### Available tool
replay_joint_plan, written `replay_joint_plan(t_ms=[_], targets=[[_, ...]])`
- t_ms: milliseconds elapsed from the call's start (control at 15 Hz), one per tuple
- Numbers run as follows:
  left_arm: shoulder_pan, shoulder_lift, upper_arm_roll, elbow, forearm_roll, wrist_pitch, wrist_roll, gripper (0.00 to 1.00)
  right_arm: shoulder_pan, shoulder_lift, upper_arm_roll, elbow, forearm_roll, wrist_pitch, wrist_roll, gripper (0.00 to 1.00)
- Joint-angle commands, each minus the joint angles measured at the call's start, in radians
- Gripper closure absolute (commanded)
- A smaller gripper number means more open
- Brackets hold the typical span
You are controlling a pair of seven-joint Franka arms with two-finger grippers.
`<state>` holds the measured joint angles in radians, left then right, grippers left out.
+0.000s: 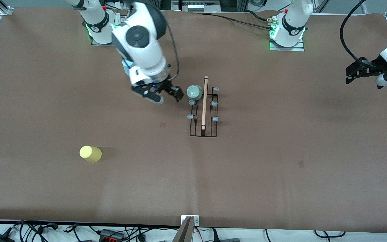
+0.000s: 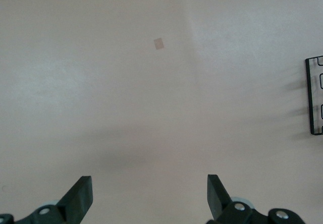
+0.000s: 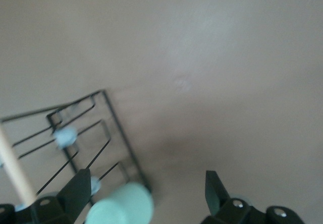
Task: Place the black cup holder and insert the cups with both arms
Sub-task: 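Move the right gripper over to the yellow cup, then lower and close the right gripper around the yellow cup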
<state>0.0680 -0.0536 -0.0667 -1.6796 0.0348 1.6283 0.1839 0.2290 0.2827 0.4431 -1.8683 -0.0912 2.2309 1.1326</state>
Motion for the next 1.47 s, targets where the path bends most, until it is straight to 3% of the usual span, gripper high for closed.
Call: replay_joint_plan(t_ms=[0,334,735,1070,1404], targets=[[-0.005,-0.005,0.005,0.0,-0.015,-0.008,0.019,0.0,-0.091,-0.04,-0.033,-0.006,0.021,-0.077,-0.268,0.0],[-0.005,-0.005,0.004,0.0,-0.015,-0.011,0.019,0.0,-0.206,-0.033,-0.144,-0.037,0.019,-0.077,-0.731,0.0],[-0.005,-0.005,0.002,0.0,-0.015,-0.011,0.017,0.0,-0.243,0.058,-0.311,-0.031,0.007,0.082,-1.201,0.0],[-0.007,-0.005,0.001,0.0,-0.015,-0.013,0.019,0.0,-0.246,0.167,-0.389,-0.023,0.007,0.269,-1.36,0.0],[-0.007,-0.005,0.002,0.0,-0.015,-0.013,0.019,0.0,-0.24,0.242,-0.394,0.053,0.01,0.289,-1.363,0.0]])
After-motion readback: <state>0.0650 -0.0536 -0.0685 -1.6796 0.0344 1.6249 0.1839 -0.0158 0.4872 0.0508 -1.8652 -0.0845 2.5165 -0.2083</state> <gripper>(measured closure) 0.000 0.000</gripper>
